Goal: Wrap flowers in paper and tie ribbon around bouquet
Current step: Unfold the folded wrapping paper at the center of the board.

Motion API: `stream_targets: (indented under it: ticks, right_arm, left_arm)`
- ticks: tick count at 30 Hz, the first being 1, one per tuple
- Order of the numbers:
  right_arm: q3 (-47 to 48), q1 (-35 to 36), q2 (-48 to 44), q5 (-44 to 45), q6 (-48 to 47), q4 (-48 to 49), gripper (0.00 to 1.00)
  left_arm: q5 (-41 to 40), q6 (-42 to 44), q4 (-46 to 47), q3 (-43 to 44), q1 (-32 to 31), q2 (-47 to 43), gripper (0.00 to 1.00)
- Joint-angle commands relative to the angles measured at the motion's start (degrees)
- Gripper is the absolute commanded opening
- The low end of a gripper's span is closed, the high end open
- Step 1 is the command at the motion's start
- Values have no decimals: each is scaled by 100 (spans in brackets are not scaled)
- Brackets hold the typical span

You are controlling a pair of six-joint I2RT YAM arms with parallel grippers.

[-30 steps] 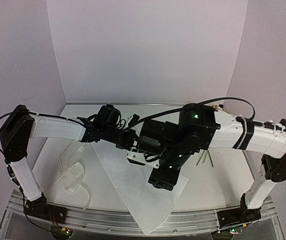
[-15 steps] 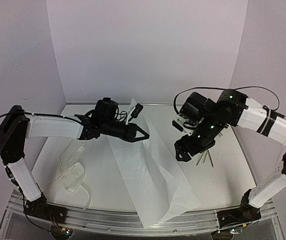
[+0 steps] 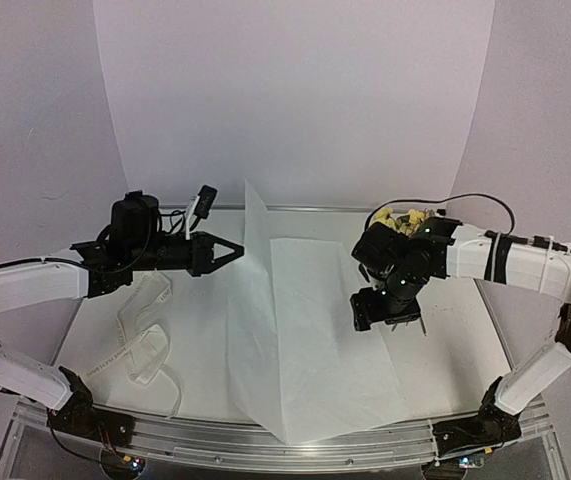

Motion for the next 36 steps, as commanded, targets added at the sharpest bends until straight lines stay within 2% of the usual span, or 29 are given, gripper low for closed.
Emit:
stream_targets:
  ticks: [1,3,7,11,16,20,24,31,33,36]
  right_arm:
    - [-32,12,403,205,193,515,74]
    - [13,4,584,210,163,611,71]
    - [68,-18,961,84,114,908,65]
    - [-62,-21,1223,7,385,1316,58]
    - [-555,23,1098,-73,802,1689,51]
    - [-947,103,745,187,900,1759,50]
    - [-1346,114,200,558,909,1779,50]
    - [-1590,12,-610,1036,584,1329,56]
    - [-1684,-35,-813,1089,503,1268,59]
    - [-1802,-195,-1098,1108,468,1123,63]
  left_arm:
    - [-1233,-402,-824,-598,620,-399,0]
    - [-1571,-391,-1405,-597,795,-420,0]
    - [-2006,-297,-1855,-490,1209,-179,0]
    - [-2148,-18,-1817,-157,1813,386,0]
    - [-1930,508,-1628,638,2469,1493,0]
    - [-1662,964,-1648,1599,2705,2535,0]
    - [-1505,1464,-2084,2933,2831,3632,0]
    - [-1426,1979,-2984,5182,2890,5369,1]
    - [-1593,2022,-3278,5662,2899,5696,13]
    - [-1849,1912,-3464,6148,2897,5783,47]
